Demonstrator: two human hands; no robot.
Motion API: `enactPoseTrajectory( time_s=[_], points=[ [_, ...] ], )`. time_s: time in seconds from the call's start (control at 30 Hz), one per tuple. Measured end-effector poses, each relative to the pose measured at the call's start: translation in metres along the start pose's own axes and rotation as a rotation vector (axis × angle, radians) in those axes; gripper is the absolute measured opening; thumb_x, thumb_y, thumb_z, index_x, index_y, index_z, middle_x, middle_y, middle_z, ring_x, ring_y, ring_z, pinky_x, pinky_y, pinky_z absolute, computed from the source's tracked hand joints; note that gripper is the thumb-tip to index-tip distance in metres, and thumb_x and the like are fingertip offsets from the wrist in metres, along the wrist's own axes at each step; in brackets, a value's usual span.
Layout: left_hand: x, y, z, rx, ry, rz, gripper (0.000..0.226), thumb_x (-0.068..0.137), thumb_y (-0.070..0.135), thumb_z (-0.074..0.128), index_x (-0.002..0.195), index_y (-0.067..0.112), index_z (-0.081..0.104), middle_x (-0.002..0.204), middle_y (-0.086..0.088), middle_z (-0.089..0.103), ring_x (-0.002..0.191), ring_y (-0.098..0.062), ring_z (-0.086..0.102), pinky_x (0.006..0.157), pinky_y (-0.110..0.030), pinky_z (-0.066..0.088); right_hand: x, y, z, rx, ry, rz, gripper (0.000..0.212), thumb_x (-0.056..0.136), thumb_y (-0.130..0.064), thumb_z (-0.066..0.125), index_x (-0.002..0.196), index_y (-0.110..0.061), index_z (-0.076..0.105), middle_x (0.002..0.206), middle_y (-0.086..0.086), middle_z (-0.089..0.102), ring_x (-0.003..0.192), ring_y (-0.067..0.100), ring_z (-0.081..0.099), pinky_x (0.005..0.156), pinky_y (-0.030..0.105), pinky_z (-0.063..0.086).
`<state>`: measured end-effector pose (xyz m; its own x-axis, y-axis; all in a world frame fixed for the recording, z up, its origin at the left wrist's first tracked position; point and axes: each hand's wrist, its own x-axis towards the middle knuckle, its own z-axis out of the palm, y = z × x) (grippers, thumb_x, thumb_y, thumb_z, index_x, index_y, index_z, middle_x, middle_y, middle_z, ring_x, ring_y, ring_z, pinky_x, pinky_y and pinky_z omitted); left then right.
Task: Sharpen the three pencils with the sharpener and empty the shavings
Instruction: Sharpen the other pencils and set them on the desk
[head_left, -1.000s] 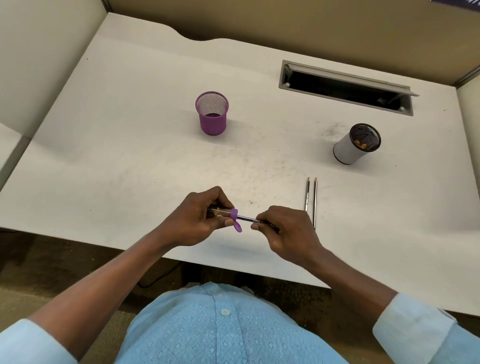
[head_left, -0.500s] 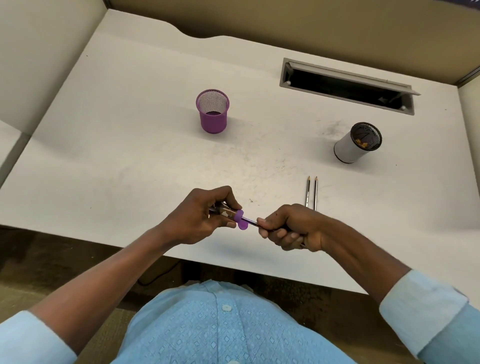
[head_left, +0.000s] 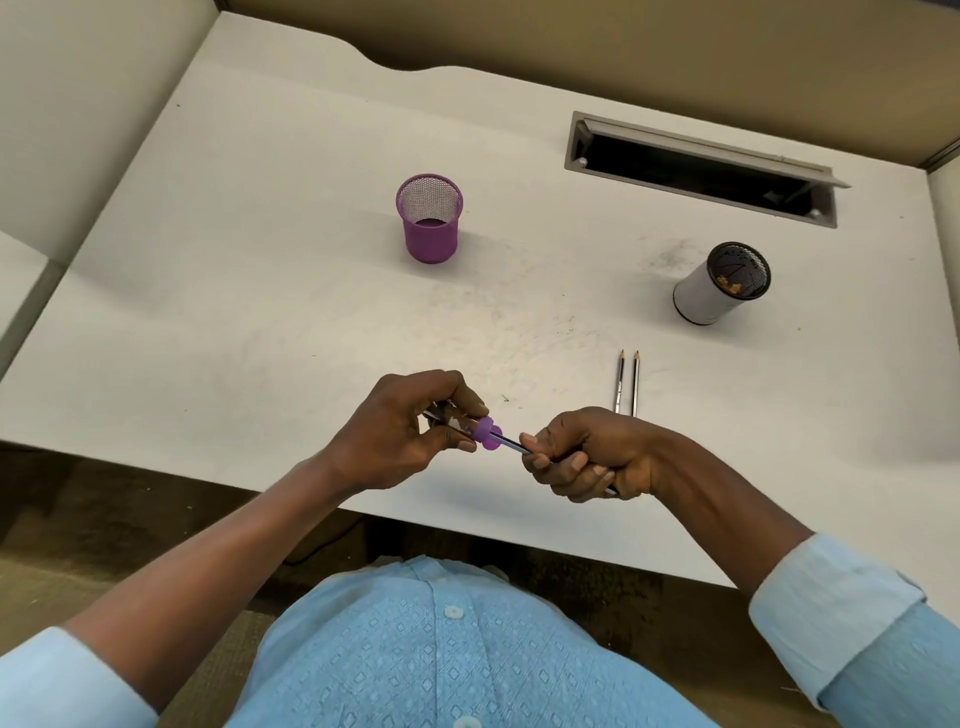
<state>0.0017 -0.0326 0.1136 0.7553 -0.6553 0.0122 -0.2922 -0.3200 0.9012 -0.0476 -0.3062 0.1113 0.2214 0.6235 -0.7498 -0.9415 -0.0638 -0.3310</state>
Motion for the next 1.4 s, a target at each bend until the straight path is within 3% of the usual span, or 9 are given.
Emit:
enactPoseTrajectory(
  time_s=[0.17,0.37,0.53,0.7,0.77,0.93,1.0,1.23,1.4],
  points=[
    [0.000,-0.003,-0.002,0.017,0.003,-0.048,0.026,0.087,-0.003,0.087,0.106,0.009,0.073,0.093,0.007,0.080,0.088,-0.011,0.076,0.081,-0.016,0.055,0.000,0.005,0.013,-0.159,0.247,-0.266,0.036,0.100,-0.036,0.067,0.110,-0.003,0.077,0.073,0.008,0.057,0.048,0.009,0.035,0.041,0.017,0.026],
    [0.002,-0.004,-0.003,0.033,-0.026,-0.081,0.024,0.088,-0.001,0.086,0.105,0.007,0.072,0.095,0.010,0.081,0.088,-0.010,0.077,0.078,-0.019,0.057,0.002,0.018,0.023,-0.339,0.600,-0.472,0.023,0.079,-0.010,0.094,0.089,-0.002,0.075,0.066,0.007,0.065,0.052,0.017,0.053,0.044,0.023,0.036],
    [0.000,-0.004,0.004,0.030,-0.015,-0.110,0.023,0.088,-0.006,0.084,0.106,0.002,0.071,0.094,0.012,0.079,0.084,0.004,0.075,0.076,-0.006,0.051,0.011,0.031,0.030,-0.564,0.937,-0.661,0.015,0.081,-0.020,0.093,0.078,-0.015,0.080,0.061,-0.003,0.073,0.053,0.015,0.067,0.058,0.036,0.058],
    [-0.001,-0.002,0.005,0.012,0.009,-0.096,0.023,0.088,-0.007,0.084,0.106,0.001,0.071,0.093,0.005,0.079,0.083,0.002,0.075,0.077,-0.007,0.051,0.019,0.046,0.030,-1.008,1.145,-0.891,0.014,0.091,-0.038,0.076,0.084,-0.026,0.079,0.057,-0.013,0.062,0.053,0.013,0.059,0.054,0.035,0.051],
    [-0.002,-0.002,0.004,0.009,0.009,-0.085,0.023,0.088,-0.004,0.085,0.105,0.003,0.072,0.093,0.007,0.080,0.084,-0.003,0.076,0.079,-0.010,0.052,0.015,0.042,0.031,-0.995,1.084,-0.819,0.017,0.094,-0.037,0.074,0.083,-0.025,0.080,0.054,-0.013,0.057,0.053,0.016,0.056,0.055,0.034,0.047],
    [-0.003,-0.002,0.003,0.019,-0.001,-0.056,0.025,0.086,-0.004,0.086,0.104,0.009,0.075,0.093,0.003,0.081,0.087,-0.014,0.076,0.081,-0.018,0.056,0.005,0.026,0.032,-0.345,0.589,-0.432,0.036,0.106,-0.027,0.066,0.082,-0.004,0.080,0.056,0.001,0.049,0.050,0.013,0.037,0.049,0.022,0.031],
    [-0.003,-0.001,0.004,0.021,-0.020,-0.053,0.025,0.086,-0.006,0.085,0.104,0.009,0.075,0.094,0.004,0.081,0.088,-0.011,0.077,0.081,-0.017,0.056,0.002,0.025,0.029,-0.300,0.503,-0.376,0.039,0.108,-0.028,0.064,0.088,0.001,0.080,0.057,0.004,0.049,0.049,0.013,0.036,0.045,0.020,0.028],
    [-0.002,0.003,0.001,0.041,-0.004,-0.069,0.025,0.087,-0.005,0.085,0.105,0.009,0.074,0.095,0.009,0.081,0.090,-0.005,0.077,0.081,-0.017,0.057,-0.005,0.025,0.020,-0.372,0.450,-0.396,0.037,0.106,-0.033,0.064,0.098,-0.002,0.082,0.064,0.007,0.053,0.053,0.017,0.041,0.051,0.025,0.031],
    [-0.002,-0.001,-0.013,0.046,0.068,-0.104,0.028,0.084,0.000,0.089,0.105,0.010,0.074,0.093,0.005,0.081,0.090,-0.012,0.077,0.082,-0.020,0.057,-0.013,0.031,0.010,-0.363,0.469,-0.406,0.036,0.106,-0.032,0.065,0.100,-0.002,0.082,0.068,0.011,0.056,0.056,0.019,0.046,0.054,0.027,0.035]
  ],
)
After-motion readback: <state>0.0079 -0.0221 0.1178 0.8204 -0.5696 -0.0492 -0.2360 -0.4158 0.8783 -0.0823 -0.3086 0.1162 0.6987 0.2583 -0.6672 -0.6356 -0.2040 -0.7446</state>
